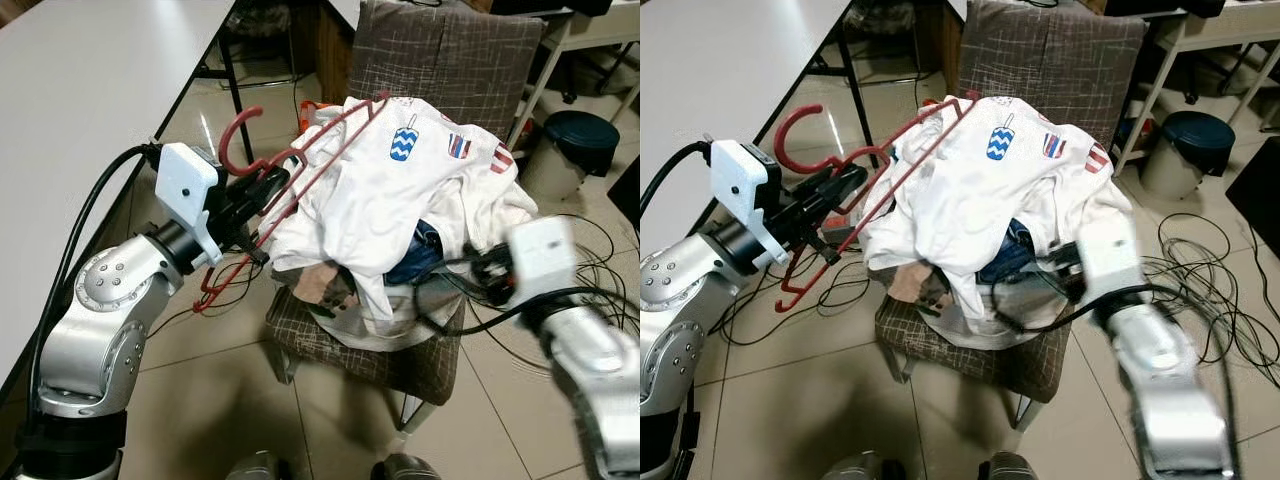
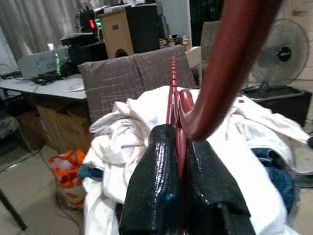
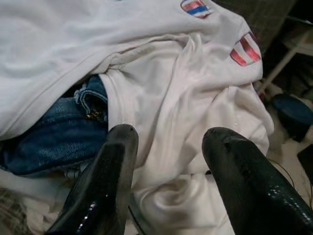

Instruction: Hang hanger

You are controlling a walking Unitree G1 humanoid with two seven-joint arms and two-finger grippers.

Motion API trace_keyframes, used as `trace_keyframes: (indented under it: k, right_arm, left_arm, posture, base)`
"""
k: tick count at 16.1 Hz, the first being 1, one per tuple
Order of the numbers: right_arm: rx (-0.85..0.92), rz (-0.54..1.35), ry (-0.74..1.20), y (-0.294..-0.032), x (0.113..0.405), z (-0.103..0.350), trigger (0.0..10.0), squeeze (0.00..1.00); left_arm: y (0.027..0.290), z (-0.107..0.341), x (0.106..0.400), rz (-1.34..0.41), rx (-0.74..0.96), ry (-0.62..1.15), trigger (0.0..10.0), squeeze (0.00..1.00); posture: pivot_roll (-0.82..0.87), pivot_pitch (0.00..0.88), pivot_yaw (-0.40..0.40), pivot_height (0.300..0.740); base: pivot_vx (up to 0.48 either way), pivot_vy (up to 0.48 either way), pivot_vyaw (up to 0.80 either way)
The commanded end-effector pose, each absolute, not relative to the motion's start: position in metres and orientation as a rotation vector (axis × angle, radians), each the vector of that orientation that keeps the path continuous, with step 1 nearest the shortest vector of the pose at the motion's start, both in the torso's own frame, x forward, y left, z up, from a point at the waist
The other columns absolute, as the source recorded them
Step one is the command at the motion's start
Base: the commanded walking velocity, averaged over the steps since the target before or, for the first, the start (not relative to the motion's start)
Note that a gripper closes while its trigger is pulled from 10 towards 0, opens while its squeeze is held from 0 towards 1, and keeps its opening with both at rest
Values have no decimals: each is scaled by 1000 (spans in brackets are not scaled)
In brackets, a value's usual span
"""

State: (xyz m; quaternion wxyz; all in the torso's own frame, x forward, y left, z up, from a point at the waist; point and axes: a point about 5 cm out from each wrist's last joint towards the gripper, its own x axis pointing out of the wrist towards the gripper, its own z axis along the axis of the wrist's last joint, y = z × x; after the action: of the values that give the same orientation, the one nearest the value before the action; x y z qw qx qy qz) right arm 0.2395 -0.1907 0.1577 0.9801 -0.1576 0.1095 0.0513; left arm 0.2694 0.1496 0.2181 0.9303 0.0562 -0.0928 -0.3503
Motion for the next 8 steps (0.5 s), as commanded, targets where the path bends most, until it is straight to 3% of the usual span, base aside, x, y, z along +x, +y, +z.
trace_keyframes:
  k: [1,2,3,4,5,8]
  right_arm:
    - [-308,103,243,-187,237,153,10000,0]
    - [-307,110,264,-185,237,149,10000,0]
    - [-308,109,269,-184,236,148,9059,0]
    - [-299,97,278,-184,235,144,2745,0]
    - [-295,78,280,-186,235,142,0,0]
    - [-268,11,279,-195,237,144,0,0]
  left_arm:
    - [145,223,266,-762,118,-201,10000,0]
    - [145,223,266,-765,126,-202,10000,0]
    - [145,224,266,-764,129,-203,10000,0]
    - [145,225,267,-761,124,-206,10000,0]
    - [146,226,268,-757,124,-209,10000,0]
    - [146,227,269,-759,113,-216,10000,0]
  posture:
    - [-93,83,66,740]
    - [-90,84,66,740]
    - [-90,84,66,740]
    - [-88,83,69,740]
    - [-86,83,70,740]
    - [-88,84,73,740]
  base:
    - [0,0,0]
    - [0,0,0]
    - [0,0,0]
    - [0,0,0]
    - [0,0,0]
    - [0,0,0]
